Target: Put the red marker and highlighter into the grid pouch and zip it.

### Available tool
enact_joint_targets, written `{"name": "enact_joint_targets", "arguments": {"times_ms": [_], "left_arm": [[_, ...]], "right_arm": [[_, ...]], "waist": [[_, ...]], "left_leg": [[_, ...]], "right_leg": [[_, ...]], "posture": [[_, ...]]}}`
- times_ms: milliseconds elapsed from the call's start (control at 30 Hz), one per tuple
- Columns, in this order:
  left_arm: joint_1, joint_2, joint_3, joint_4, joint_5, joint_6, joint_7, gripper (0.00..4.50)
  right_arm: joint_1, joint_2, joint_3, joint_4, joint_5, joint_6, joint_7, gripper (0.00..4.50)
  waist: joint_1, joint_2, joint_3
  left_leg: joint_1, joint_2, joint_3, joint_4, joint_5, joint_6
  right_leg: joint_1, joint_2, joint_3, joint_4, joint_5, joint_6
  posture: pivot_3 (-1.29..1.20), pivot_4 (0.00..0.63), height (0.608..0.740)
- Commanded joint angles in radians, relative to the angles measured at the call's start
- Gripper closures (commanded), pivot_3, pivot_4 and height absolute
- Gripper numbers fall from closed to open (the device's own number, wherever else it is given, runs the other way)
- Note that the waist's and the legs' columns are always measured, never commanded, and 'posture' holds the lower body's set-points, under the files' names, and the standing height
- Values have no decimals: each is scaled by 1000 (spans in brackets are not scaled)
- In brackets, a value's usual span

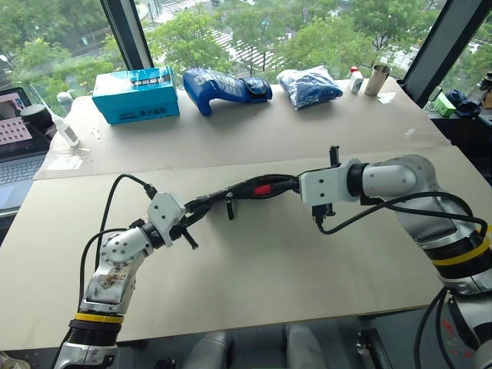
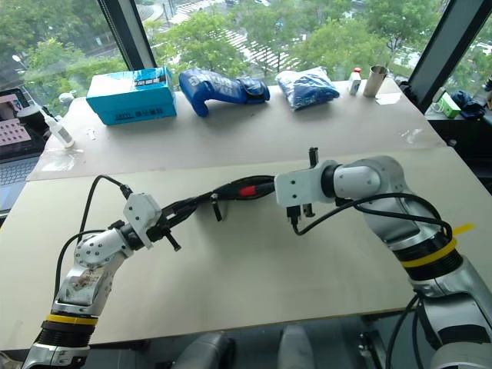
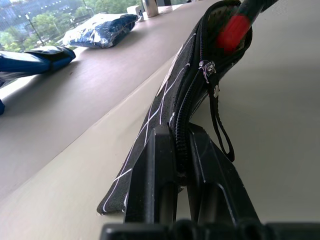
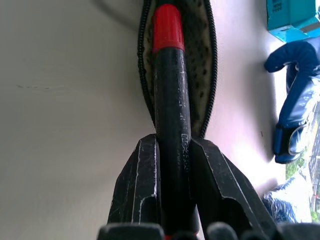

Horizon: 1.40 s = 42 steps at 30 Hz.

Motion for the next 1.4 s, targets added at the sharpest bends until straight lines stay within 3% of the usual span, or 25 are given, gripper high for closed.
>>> {"name": "enact_joint_targets", "arguments": {"times_ms": [33,400,467,700,867,1000,1100,1267,1400], "left_arm": [[-9,0,2,-39,3,-13,8,4500],[-2,-7,-7,-42,11,-17,1,4500],[0,-7,-6,-43,12,-17,0,4500],[2,-6,-1,-43,13,-19,-4,4500],[-1,-3,4,-39,9,-18,-6,4500],[-1,-3,6,-38,7,-17,-7,4500],[-3,-1,11,-37,3,-15,-10,4500],[-19,-3,13,-31,0,-8,-9,4500],[-24,-8,6,-35,0,-3,-9,4500]], "right_arm": [[-52,54,22,29,-72,-43,-45,3986],[-24,192,113,68,-151,-175,-82,3986],[-26,221,92,87,-139,-150,-96,2963],[-32,216,-28,112,-44,-28,-60,675],[-34,168,-203,99,159,148,25,675],[99,65,-302,-47,406,393,207,675],[203,10,-302,-123,471,487,239,675],[305,101,-285,-188,592,700,152,675],[317,207,-170,-166,524,715,24,675]], "waist": [[0,0,0],[0,0,0],[-1,0,0],[-1,0,0],[-1,0,0],[10,0,0],[7,0,0],[-2,0,0],[1,0,0]], "left_leg": [[0,0,0,0,0,0],[0,0,-2,0,0,0],[0,0,-2,0,0,0],[0,0,-4,0,0,-1],[0,0,-4,0,0,-1],[0,0,-5,0,0,0],[0,1,-5,0,-1,1],[1,1,-5,0,-1,1],[1,2,-5,0,0,0]], "right_leg": [[0,0,0,0,0,0],[0,0,0,0,0,0],[0,0,0,1,0,0],[0,0,0,1,0,-1],[0,0,0,1,0,-1],[0,0,0,0,0,-1],[1,0,0,0,0,-1],[0,0,1,0,1,-1],[0,0,0,1,1,-2]], "posture": [[0,150,740],[0,150,740],[0,150,740],[0,150,740],[0,150,740],[0,150,740],[0,150,740],[0,150,740],[0,150,740]]}}
